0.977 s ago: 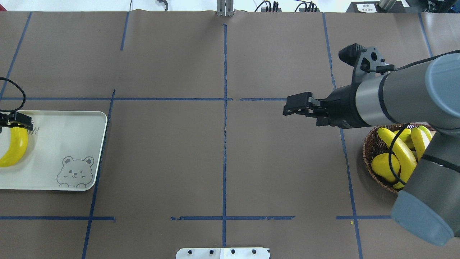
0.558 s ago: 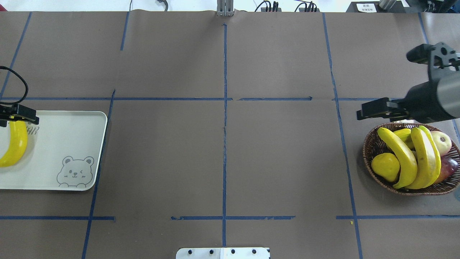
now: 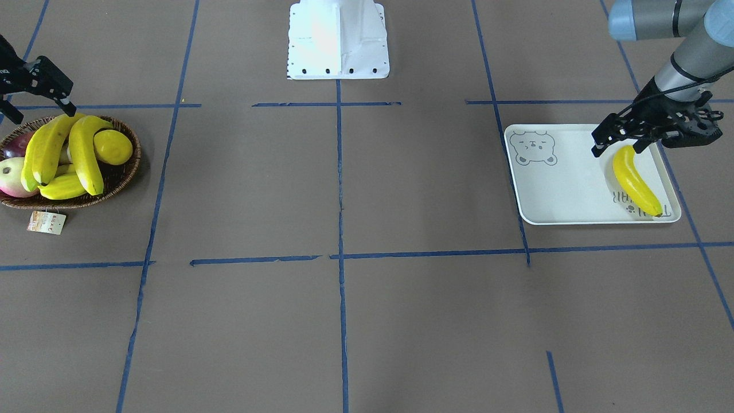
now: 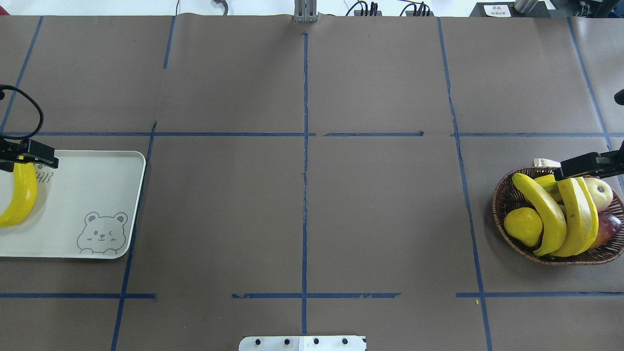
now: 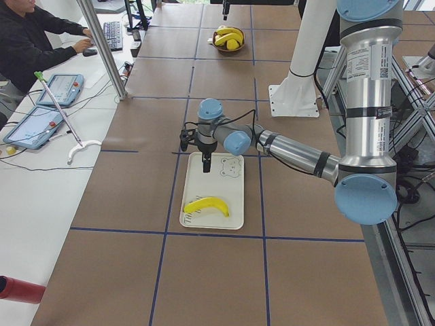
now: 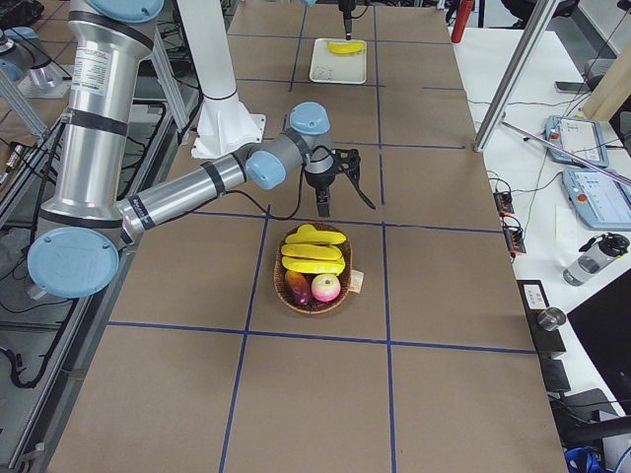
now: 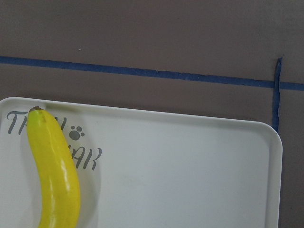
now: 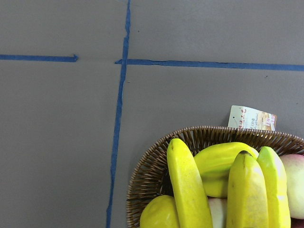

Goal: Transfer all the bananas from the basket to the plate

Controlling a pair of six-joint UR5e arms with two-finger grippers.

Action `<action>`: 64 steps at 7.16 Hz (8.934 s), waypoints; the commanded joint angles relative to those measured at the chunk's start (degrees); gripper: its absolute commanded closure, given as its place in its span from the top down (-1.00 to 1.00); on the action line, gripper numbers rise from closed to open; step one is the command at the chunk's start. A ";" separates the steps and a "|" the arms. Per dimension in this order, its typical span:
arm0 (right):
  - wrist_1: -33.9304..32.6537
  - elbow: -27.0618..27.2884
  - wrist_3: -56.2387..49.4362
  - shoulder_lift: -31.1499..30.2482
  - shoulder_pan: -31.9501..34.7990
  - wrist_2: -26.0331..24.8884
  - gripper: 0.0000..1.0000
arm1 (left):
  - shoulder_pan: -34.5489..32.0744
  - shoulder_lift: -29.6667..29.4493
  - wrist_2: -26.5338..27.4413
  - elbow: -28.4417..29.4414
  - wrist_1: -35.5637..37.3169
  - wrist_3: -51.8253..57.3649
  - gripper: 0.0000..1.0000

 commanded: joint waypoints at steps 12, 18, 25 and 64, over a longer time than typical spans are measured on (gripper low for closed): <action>0.24 -10.04 -4.50 -4.37 -4.12 5.00 0.23 | 0.57 -1.31 0.17 -0.16 -0.13 -2.12 0.99; 0.16 -10.22 -4.42 -3.05 -4.12 5.09 -0.31 | 0.57 -1.31 0.26 -0.15 -0.13 -2.12 0.99; 0.07 -5.32 -8.43 -8.47 -1.42 5.88 -0.95 | 0.57 -1.31 0.26 -0.15 -0.13 -2.12 0.99; -10.65 0.33 32.94 44.69 -30.41 -16.71 0.99 | 5.34 -21.33 -11.35 7.31 -10.60 -31.08 -1.00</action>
